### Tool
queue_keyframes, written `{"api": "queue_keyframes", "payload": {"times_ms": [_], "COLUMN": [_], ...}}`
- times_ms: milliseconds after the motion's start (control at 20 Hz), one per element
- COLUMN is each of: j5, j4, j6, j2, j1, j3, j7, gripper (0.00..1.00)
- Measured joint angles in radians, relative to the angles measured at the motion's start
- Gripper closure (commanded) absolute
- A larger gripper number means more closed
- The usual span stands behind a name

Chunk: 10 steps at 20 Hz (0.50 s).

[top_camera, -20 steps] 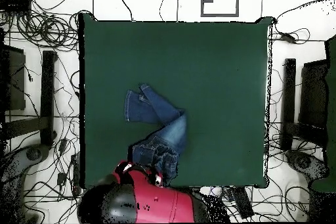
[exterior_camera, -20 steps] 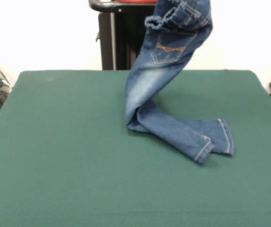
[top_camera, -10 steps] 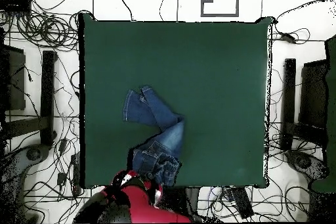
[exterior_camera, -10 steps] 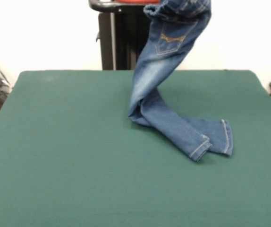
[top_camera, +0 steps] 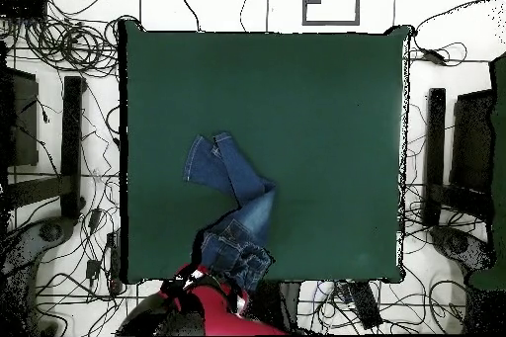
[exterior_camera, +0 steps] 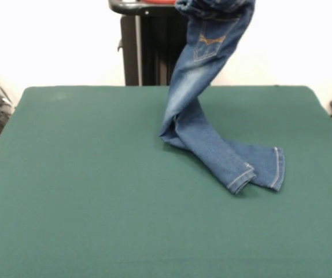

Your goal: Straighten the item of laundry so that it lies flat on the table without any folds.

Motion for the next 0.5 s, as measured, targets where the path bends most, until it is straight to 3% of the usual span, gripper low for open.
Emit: {"api": "queue_keyframes", "payload": {"times_ms": [500], "j5": [0.006], "j4": [-0.080], "j6": [0.101], "j2": [0.035], "j1": [-0.015], "j3": [0.000], "j7": [0.012], "gripper": [1.00]}}
